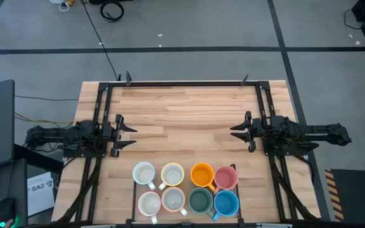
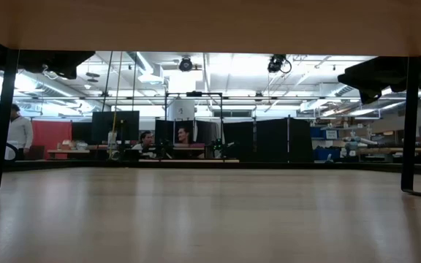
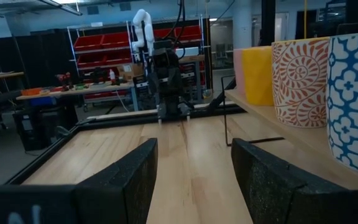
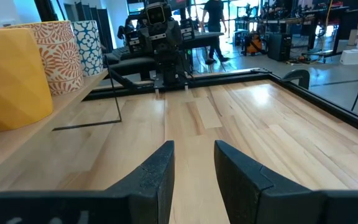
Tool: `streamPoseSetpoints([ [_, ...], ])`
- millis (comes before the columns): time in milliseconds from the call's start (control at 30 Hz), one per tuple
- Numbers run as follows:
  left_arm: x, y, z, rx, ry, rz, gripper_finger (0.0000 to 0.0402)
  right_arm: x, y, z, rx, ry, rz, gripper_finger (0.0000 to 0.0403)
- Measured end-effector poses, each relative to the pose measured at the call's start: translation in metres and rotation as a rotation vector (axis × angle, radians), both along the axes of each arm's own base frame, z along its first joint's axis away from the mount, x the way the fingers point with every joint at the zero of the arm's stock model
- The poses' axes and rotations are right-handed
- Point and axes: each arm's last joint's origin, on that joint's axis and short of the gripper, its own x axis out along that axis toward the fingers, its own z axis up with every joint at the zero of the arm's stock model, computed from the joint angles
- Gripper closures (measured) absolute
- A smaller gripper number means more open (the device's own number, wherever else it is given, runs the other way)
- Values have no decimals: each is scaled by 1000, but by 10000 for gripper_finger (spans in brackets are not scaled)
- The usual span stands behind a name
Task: Place coffee mugs
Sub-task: Return to Home Position
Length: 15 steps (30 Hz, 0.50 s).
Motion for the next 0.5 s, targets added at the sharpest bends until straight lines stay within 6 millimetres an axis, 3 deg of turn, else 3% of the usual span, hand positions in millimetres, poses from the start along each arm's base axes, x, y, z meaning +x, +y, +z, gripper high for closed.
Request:
streamPoseSetpoints([
  [500,0,-3,0,-1,-5,-22,189,0,0,0,0,0,0,284],
])
